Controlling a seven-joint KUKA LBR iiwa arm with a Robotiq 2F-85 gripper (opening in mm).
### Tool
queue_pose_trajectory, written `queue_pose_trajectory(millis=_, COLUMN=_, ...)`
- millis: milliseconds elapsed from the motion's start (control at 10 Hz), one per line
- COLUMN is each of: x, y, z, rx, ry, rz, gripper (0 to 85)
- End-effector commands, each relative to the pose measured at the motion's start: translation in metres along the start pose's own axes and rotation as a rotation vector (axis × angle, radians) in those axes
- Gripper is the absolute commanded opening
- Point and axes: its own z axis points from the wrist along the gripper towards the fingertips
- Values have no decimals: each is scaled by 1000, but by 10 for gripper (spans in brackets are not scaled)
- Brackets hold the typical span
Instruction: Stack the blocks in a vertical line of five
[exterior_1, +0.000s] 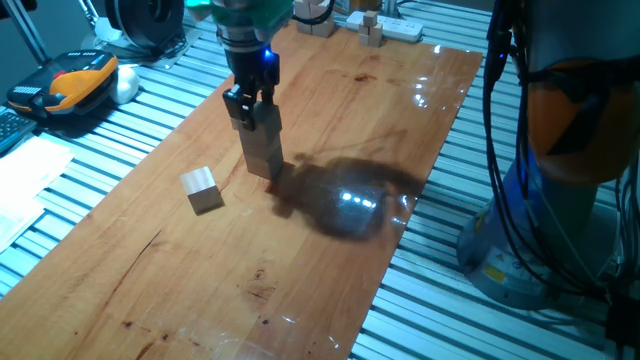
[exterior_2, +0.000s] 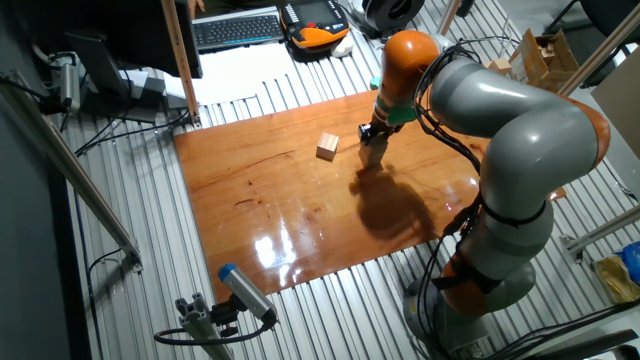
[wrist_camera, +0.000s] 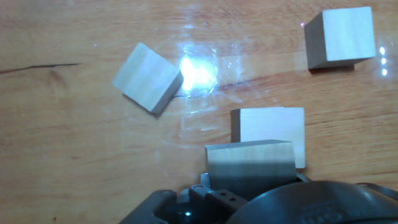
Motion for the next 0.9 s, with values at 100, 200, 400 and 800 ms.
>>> queue_pose_trajectory(millis=100, x=5, y=-10, z=3, rx=-6, ry=-15, rz=-12, gripper=0)
queue_pose_trajectory(millis=200, x=7, y=-14, z=4, rx=-3, ry=-21, rz=-13, gripper=0)
queue_pose_trajectory(millis=400, x=11, y=-17, z=1, rx=16, ry=-23, rz=-7, gripper=0)
queue_pose_trajectory(millis=800, x=14, y=-17, z=-3, rx=10, ry=16, rz=50, gripper=0)
